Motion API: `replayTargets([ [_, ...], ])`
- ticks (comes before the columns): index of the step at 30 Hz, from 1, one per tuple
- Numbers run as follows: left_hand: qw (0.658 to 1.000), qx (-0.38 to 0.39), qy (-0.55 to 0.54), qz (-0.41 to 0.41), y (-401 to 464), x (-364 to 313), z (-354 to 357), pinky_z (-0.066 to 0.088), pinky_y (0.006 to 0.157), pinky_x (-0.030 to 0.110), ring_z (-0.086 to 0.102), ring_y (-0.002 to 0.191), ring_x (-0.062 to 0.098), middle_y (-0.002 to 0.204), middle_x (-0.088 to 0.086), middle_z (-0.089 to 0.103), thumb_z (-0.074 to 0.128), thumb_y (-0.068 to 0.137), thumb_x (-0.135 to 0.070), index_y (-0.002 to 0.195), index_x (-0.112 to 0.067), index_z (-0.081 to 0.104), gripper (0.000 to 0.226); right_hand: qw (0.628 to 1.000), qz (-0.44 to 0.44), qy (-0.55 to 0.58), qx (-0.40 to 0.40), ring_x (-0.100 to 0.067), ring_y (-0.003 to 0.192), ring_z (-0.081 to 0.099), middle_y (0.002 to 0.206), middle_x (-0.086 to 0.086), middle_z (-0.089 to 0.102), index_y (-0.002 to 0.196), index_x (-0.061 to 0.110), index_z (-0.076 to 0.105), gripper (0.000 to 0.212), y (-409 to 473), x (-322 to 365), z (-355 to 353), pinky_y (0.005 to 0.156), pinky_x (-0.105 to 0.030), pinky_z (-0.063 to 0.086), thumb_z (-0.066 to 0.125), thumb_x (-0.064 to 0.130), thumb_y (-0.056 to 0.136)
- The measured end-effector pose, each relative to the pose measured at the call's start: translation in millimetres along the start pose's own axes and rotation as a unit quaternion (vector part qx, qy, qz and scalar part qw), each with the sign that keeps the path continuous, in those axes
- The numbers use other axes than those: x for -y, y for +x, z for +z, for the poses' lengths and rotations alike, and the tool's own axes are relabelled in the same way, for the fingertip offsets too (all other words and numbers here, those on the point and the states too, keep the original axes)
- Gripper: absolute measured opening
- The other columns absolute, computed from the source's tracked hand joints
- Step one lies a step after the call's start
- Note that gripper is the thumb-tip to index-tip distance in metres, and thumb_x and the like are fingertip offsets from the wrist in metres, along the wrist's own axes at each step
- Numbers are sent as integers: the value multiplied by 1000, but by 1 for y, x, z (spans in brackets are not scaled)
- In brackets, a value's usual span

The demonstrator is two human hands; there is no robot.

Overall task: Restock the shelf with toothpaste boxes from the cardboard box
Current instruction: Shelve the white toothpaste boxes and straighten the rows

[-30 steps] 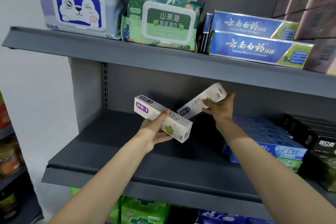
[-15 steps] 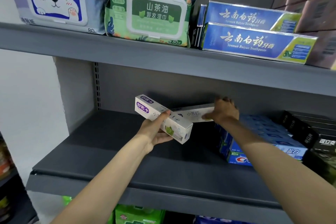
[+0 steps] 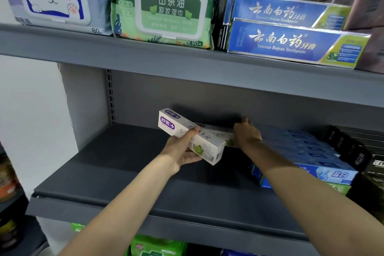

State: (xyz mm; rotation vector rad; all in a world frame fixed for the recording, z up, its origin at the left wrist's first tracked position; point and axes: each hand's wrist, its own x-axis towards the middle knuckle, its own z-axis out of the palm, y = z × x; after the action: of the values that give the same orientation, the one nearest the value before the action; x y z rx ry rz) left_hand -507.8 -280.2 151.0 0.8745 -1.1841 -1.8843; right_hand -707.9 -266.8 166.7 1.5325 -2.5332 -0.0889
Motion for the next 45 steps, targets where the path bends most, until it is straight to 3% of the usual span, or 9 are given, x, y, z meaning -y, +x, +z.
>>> replayTargets([
  [5, 999, -24, 25, -10, 6, 5, 0, 59, 71, 36, 69, 87, 28, 103, 16, 69, 69, 84, -33, 113, -10, 58, 39, 987, -45, 147, 39, -31, 120, 50, 135, -17, 48, 128, 3, 52, 37, 4, -2, 5, 97, -33, 42, 51, 12, 93],
  [10, 999, -31, 15, -1, 12, 9, 5, 58, 73, 36, 68, 87, 27, 103, 16, 69, 68, 85, -31, 114, -8, 58, 38, 854, -152, 492, 68, -7, 107, 55, 122, 4, 60, 127, 20, 56, 37, -37, 2, -32, 87, -14, 43, 58, 30, 91],
  [15, 999, 19, 44, -4, 14, 10, 15, 56, 82, 36, 67, 98, 28, 110, 14, 68, 63, 89, -33, 118, -9, 56, 37, 923, -216, 311, 65, -11, 91, 60, 102, 3, 65, 115, 14, 63, 37, -51, 0, -32, 75, -23, 47, 72, 21, 80],
  [21, 975, -174, 112, 82, 42, 1, -13, 49, 94, 40, 56, 111, 24, 127, 8, 54, 76, 75, -31, 129, -17, 29, 73, 938, -171, 296, 57, -22, 107, 56, 119, -11, 60, 120, 7, 57, 41, -35, -20, -28, 79, -25, 42, 69, 15, 82],
  [24, 965, -119, 224, 66, 43, -1, -16, 49, 76, 32, 60, 99, 26, 115, 8, 62, 68, 83, -23, 124, -18, 46, 46, 960, -156, 220, 72, -21, 115, 49, 128, -8, 53, 130, 12, 50, 46, -26, -20, -21, 81, -22, 36, 64, 19, 87],
  [27, 939, -132, 305, 87, 43, 3, -13, 44, 86, 29, 60, 107, 28, 112, 12, 65, 64, 85, -14, 99, -15, 59, 15, 975, -126, 174, 49, -25, 119, 47, 130, -11, 51, 130, 10, 49, 47, -15, -16, -9, 94, -27, 39, 65, 18, 86],
  [39, 883, -52, 457, 89, 54, 6, -7, 38, 88, 20, 54, 117, 23, 127, 9, 58, 59, 88, -14, 130, -10, 49, 43, 994, -79, 66, 27, -35, 129, 39, 140, -18, 38, 139, 10, 39, 45, -9, 5, 20, 106, -43, 38, 47, 13, 95],
  [42, 853, -47, 505, 122, 52, 4, -10, 41, 97, 26, 53, 118, 27, 129, 13, 54, 57, 89, -11, 131, -9, 42, 45, 991, -76, 107, 20, -33, 133, 35, 145, -16, 35, 144, 13, 35, 50, -18, 11, 15, 111, -41, 31, 47, 21, 96],
  [45, 767, -77, 609, 189, 40, 4, -13, 47, 93, 42, 52, 116, 31, 129, 13, 51, 55, 90, -16, 131, -12, 41, 43, 984, -68, 166, -9, -29, 132, 38, 146, -11, 37, 142, 13, 38, 47, -35, 22, 9, 110, -38, 33, 46, 22, 97],
])
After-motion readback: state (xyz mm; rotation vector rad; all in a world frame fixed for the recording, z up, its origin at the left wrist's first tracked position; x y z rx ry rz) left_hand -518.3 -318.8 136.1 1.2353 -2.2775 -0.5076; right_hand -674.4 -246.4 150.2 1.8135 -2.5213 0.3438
